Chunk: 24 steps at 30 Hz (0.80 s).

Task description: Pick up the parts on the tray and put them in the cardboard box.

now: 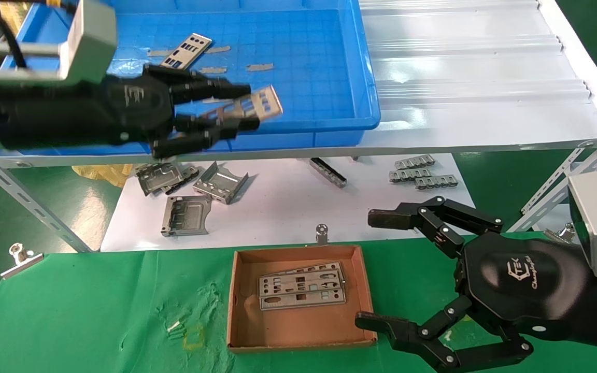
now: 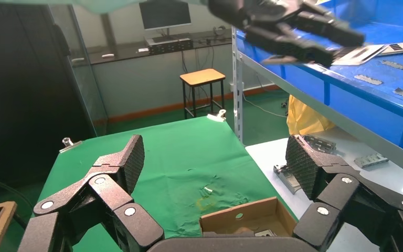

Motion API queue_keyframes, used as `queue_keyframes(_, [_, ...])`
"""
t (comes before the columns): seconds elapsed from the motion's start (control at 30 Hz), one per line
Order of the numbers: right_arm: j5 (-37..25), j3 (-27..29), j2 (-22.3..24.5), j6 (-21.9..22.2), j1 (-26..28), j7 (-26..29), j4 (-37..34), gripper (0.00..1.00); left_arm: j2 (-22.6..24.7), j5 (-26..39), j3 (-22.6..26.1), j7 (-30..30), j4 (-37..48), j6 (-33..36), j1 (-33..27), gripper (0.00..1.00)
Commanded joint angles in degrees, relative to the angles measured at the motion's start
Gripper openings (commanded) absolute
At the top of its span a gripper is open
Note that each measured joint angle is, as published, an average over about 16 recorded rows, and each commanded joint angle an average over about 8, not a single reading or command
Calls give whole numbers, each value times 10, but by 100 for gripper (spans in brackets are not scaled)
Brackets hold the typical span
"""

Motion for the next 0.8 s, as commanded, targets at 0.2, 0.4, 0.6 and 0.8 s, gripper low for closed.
queue_keyframes(0.2, [0,0,0,0,0,0,0,100,-34,-61,64,9,-148,-8,99,0])
queue_keyframes(0.4, [0,0,0,0,0,0,0,100,4,-31,107,95,-130,-60,157,0])
queue_keyframes(0.6, [0,0,0,0,0,0,0,100,68,-2,119,193,-64,-121,187,0])
queue_keyframes(0.8, [0,0,0,0,0,0,0,100,121,24,133,259,1,-150,187,6])
